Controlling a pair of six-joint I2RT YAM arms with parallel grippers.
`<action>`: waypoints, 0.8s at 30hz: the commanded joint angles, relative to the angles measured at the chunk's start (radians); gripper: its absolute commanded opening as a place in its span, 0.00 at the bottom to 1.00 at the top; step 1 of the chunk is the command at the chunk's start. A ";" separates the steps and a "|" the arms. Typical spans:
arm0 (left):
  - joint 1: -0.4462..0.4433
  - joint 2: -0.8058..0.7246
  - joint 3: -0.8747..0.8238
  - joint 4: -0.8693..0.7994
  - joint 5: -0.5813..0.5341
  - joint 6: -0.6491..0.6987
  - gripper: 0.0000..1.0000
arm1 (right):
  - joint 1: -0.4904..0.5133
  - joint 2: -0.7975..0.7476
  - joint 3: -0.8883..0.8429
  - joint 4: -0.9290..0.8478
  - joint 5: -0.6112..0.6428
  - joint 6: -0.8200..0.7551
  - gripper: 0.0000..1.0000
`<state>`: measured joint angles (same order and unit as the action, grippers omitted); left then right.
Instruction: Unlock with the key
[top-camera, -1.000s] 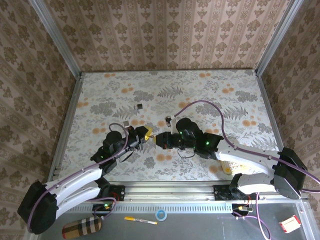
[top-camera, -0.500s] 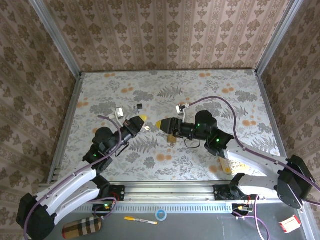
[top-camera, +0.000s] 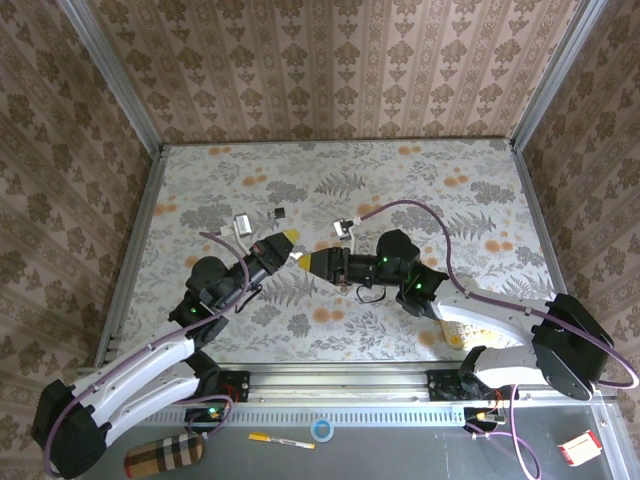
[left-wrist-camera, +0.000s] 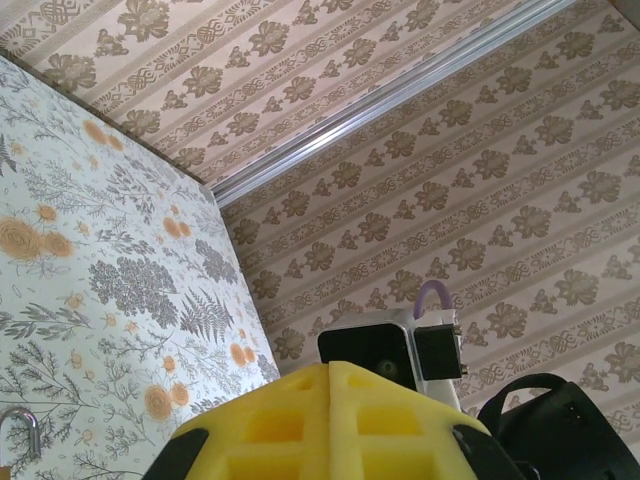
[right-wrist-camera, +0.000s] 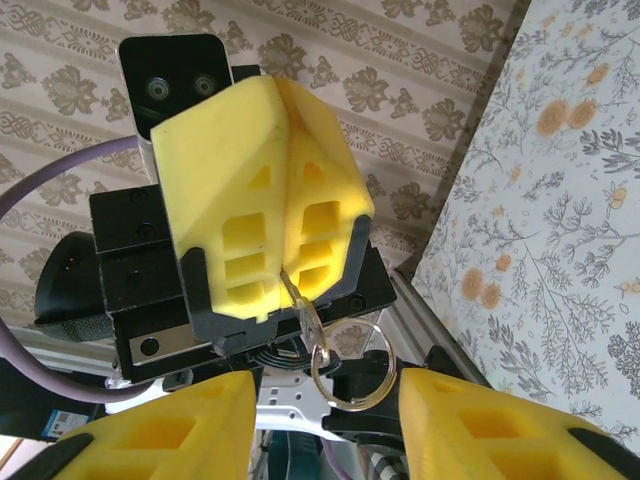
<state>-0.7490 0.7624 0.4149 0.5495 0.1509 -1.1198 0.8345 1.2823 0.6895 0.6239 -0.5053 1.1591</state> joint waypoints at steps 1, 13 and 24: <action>-0.011 0.004 0.003 0.056 -0.016 0.028 0.00 | 0.008 0.016 0.010 0.046 -0.021 -0.004 0.39; -0.036 0.025 -0.013 0.078 -0.024 0.020 0.00 | 0.008 0.016 0.036 0.002 -0.028 -0.040 0.28; -0.071 0.035 -0.027 0.090 -0.043 0.021 0.00 | -0.004 0.007 0.065 -0.060 -0.030 -0.078 0.16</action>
<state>-0.8066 0.7914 0.3996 0.5934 0.1188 -1.1202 0.8356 1.2972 0.7147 0.5880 -0.5114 1.1141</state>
